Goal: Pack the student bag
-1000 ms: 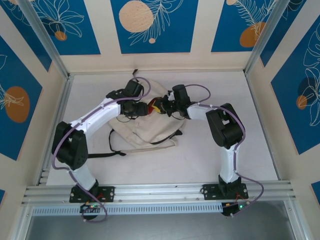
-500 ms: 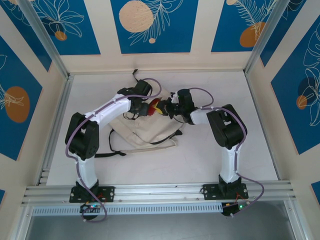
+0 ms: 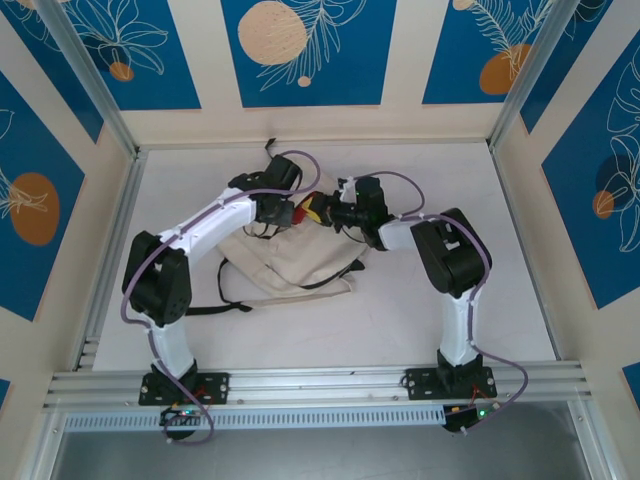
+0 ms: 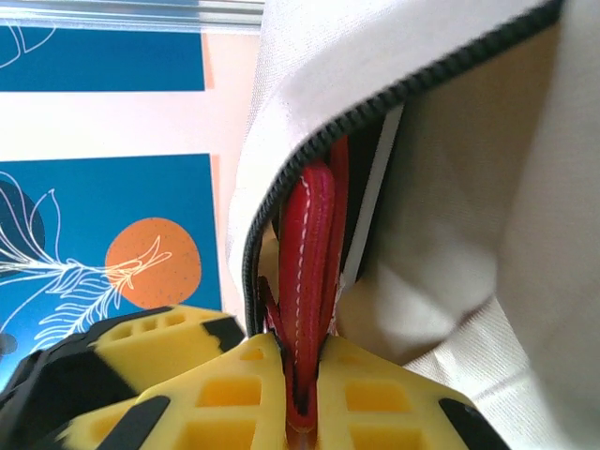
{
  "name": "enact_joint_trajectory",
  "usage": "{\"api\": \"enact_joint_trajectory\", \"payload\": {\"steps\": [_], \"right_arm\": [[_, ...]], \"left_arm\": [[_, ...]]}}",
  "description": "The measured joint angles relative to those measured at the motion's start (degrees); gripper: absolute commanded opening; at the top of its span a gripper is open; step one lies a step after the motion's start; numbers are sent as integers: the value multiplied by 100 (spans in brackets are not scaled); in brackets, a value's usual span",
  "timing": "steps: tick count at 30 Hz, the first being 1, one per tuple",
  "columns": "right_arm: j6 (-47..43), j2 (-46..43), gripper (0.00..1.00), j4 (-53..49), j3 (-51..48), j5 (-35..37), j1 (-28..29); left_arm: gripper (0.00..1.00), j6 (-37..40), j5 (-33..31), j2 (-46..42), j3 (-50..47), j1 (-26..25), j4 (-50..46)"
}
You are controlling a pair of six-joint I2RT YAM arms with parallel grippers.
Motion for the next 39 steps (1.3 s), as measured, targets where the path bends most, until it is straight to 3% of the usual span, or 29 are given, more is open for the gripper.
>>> {"api": "enact_joint_trajectory", "payload": {"steps": [9,15,34,39], "right_arm": [[269,699,13,522,472,63,203],[352,885,16,660,597,76,243],[243,929,21,151,811,214,428],[175,872,28,-66,809,216,404]], "left_arm": [[39,-295,262,-179,-280,186,160],[32,-540,413,-181,-452,328,251],[7,-940,1169,-146,-658,549,966],[1,-1025,1222,164,-575,570,1032]]}}
